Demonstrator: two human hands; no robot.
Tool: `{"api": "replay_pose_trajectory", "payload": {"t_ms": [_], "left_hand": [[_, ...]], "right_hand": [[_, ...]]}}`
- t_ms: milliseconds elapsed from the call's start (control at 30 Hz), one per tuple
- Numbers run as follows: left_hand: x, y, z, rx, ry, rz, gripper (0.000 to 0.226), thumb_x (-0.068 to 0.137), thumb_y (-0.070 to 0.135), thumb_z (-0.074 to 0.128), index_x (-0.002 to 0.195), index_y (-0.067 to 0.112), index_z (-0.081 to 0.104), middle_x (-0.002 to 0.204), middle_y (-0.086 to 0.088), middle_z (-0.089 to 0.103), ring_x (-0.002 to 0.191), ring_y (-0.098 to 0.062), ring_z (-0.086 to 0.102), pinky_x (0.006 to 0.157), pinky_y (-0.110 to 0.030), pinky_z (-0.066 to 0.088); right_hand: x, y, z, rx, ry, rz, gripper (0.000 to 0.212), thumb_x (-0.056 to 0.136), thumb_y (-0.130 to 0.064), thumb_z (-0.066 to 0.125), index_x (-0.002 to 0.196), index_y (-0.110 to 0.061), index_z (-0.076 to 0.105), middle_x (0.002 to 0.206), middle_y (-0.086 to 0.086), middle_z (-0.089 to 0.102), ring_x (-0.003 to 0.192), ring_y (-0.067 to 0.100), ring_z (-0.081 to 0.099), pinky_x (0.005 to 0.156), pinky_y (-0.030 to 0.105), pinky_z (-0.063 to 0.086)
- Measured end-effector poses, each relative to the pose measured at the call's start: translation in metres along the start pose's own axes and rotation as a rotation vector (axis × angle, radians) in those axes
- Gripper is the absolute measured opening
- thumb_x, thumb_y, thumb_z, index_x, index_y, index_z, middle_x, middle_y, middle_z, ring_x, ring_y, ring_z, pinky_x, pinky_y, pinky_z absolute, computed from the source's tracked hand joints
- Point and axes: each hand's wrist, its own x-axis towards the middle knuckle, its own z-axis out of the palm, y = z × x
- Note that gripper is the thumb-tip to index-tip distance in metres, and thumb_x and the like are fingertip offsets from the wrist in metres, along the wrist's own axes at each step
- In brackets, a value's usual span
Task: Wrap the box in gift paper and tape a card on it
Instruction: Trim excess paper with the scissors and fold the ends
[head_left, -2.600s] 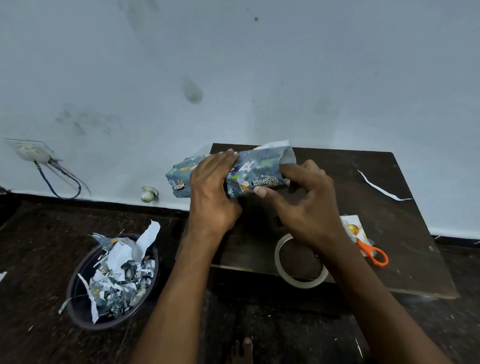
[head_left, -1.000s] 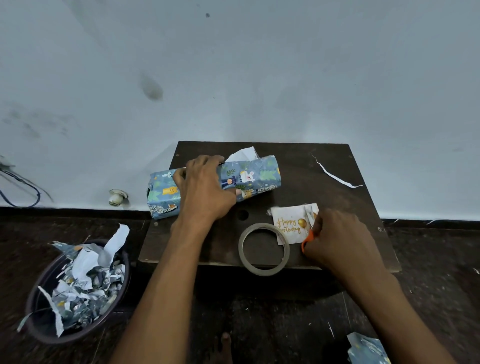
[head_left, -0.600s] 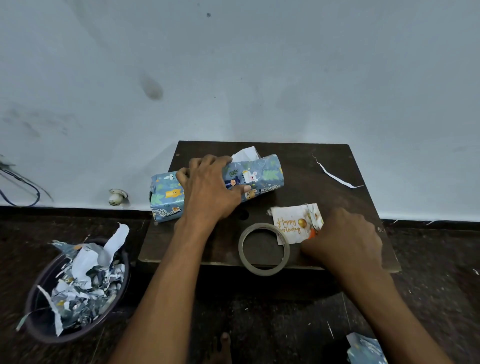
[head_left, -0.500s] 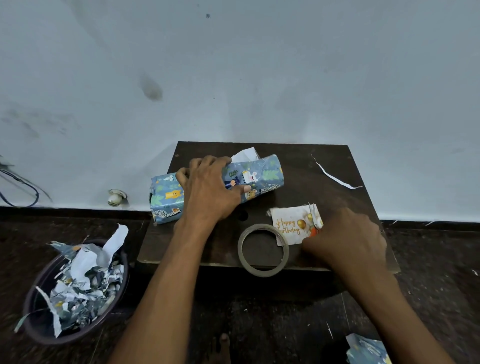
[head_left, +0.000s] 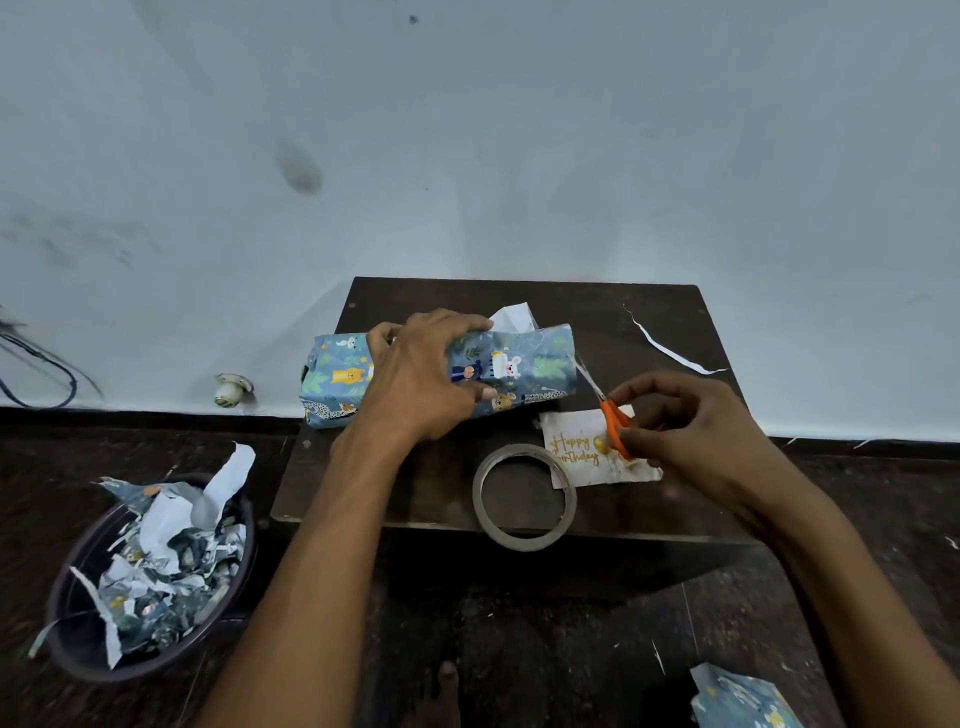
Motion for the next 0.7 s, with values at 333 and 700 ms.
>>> {"api": "replay_pose_trajectory", "payload": {"t_ms": [333,700], "left_hand": [[-0.003,-0.006,-0.009,-0.134,-0.049,-0.013,0.070,0.063,0.016,0.093,0.122,0.042,0.066,0.106,0.029,0.050,0.100,0.039,0.021,0.114,-0.042,0.026],[0.000,-0.014,-0.009,-0.214,-0.105,0.012,0.070,0.052,0.024,0.085,0.106,0.062,0.064,0.115,0.029,0.059,0.124,-0.020,0.047,0.112,-0.042,0.039]], "right_hand": [[0.001,0.008,-0.008,-0.092,-0.129,-0.027,0.033,0.078,-0.011,0.086,0.099,-0.035,0.076,0.086,0.002,0.070,0.070,0.017,0.067,0.048,0.034,0.055],[0.000,0.006,-0.004,-0.041,-0.263,-0.084,0.037,0.083,0.000,0.077,0.098,-0.034,0.080,0.087,0.007,0.070,0.071,0.020,0.061,0.048,0.034,0.054]]}}
